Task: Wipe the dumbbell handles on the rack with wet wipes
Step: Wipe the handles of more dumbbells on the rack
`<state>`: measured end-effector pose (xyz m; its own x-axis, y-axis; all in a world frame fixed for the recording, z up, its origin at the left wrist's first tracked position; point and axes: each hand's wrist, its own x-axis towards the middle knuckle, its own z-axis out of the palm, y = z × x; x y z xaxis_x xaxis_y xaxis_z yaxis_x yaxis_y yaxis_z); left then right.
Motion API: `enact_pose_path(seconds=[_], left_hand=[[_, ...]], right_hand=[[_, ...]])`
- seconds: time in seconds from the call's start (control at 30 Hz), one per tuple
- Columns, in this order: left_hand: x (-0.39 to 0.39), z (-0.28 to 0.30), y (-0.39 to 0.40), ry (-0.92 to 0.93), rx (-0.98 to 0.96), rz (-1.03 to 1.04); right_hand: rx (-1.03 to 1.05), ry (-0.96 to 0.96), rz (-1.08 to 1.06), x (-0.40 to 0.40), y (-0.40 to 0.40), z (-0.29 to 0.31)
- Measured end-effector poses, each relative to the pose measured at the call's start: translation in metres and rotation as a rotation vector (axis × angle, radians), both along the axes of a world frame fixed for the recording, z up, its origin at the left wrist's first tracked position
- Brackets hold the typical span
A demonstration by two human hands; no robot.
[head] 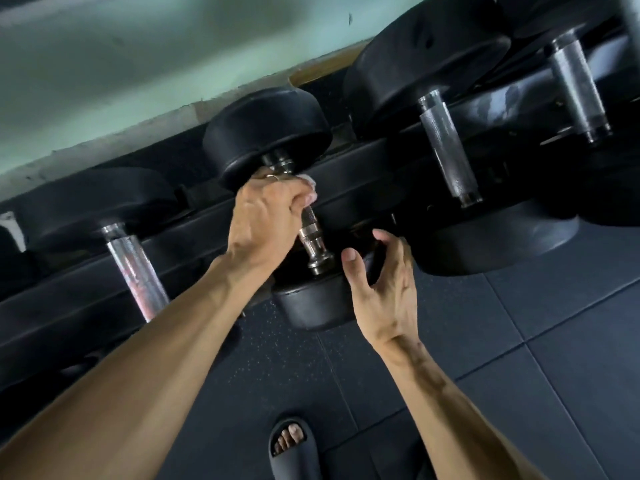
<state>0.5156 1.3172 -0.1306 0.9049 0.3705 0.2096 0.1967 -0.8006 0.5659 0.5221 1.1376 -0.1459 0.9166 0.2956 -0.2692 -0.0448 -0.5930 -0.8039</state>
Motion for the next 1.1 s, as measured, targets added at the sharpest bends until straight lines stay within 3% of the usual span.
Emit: enact_pose_path(seconds=[0.07,0.13,0.27,0.43,0.6,0.73,0.83,0.93,1.0,1.1], left_hand=[[-0.001,0.006,0.002,0.058,-0.026,-0.027],[-0.005,0.008,-0.005,0.227,-0.088,-0.157],[0.005,0.012,-0.012,0.433,-0.045,-0.31],[0.012,0.019,0.006,0.28,-0.046,-0.159],[-0.016,0.023,-0.018,0.372,-0.196,-0.25],[-0.011,0.025,-0.01,0.306,-0.23,-0.135],[-0.019,0.026,-0.02,0.369,-0.254,-0.13],[-0.032,0.03,-0.022,0.407,-0.421,0.016],[-0.046,0.042,-0.019,0.368,-0.437,0.104],[-0.075,0.063,-0.02,0.298,-0.542,0.248]], right_hand=[[-0.008,0.042,-0.015,-0.011,-0.009,-0.001],[-0.006,0.064,-0.01,-0.022,-0.018,-0.001],[0.002,0.128,-0.019,-0.039,-0.023,0.006],[-0.063,0.088,0.014,-0.035,-0.025,0.01],[-0.086,0.084,0.06,-0.028,-0.026,0.014],[-0.1,0.104,0.082,-0.025,-0.027,0.017],[-0.114,0.12,0.101,-0.022,-0.028,0.018],[-0.144,0.108,0.132,-0.019,-0.03,0.023],[-0.15,0.024,0.149,-0.02,-0.028,0.03],[-0.05,-0.283,0.173,-0.028,-0.014,0.046]])
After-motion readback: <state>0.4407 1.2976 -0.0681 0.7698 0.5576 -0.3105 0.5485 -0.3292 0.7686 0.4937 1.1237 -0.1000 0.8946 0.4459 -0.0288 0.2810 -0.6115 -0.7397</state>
